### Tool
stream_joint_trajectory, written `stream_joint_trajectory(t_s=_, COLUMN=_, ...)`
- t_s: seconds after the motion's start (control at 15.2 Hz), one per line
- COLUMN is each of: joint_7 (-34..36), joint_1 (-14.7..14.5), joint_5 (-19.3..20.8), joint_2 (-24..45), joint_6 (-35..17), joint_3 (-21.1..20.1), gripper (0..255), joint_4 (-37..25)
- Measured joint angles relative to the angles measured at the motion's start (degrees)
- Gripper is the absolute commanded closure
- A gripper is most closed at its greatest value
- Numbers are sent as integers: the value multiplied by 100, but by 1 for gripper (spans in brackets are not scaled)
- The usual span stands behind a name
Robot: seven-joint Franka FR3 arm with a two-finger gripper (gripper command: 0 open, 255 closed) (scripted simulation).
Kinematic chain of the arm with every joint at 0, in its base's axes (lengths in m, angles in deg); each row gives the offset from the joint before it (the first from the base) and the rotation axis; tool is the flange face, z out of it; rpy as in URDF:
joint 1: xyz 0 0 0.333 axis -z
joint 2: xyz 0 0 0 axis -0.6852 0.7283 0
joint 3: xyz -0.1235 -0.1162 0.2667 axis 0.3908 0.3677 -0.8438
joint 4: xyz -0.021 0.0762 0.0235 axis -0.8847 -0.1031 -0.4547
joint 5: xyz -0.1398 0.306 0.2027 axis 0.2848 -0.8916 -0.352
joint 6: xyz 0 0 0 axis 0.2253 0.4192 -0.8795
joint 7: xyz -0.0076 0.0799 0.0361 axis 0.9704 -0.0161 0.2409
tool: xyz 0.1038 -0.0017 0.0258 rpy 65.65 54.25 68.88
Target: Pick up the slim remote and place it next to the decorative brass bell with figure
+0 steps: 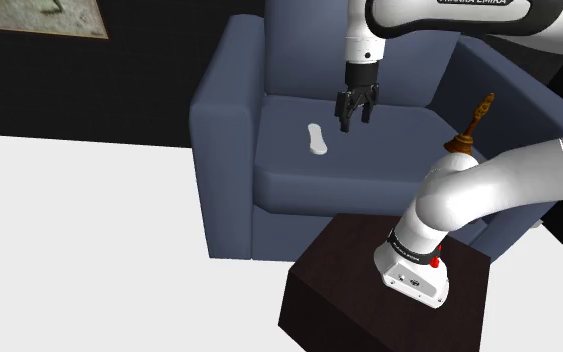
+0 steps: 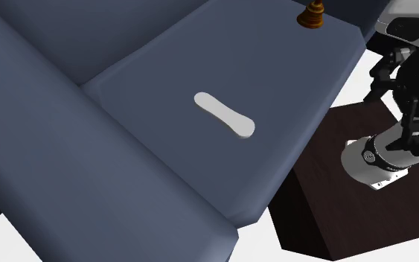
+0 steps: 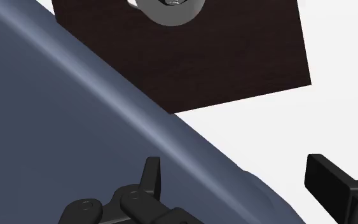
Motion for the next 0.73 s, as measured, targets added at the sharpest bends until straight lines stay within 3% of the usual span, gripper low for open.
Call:
stream_joint_trajectory(t_s=0.2, joint_7=82, joint_1=64, joint_5=12, joint_2=133, joint_6=-239, joint_3=20, gripper=0, joint_4=63)
stream_joint_trajectory(t_s=0.73, joint_7=451, joint_1=499, joint_5=170, joint_2=1279, joint_6=-1743, joint_3=306, gripper=0, joint_4=109)
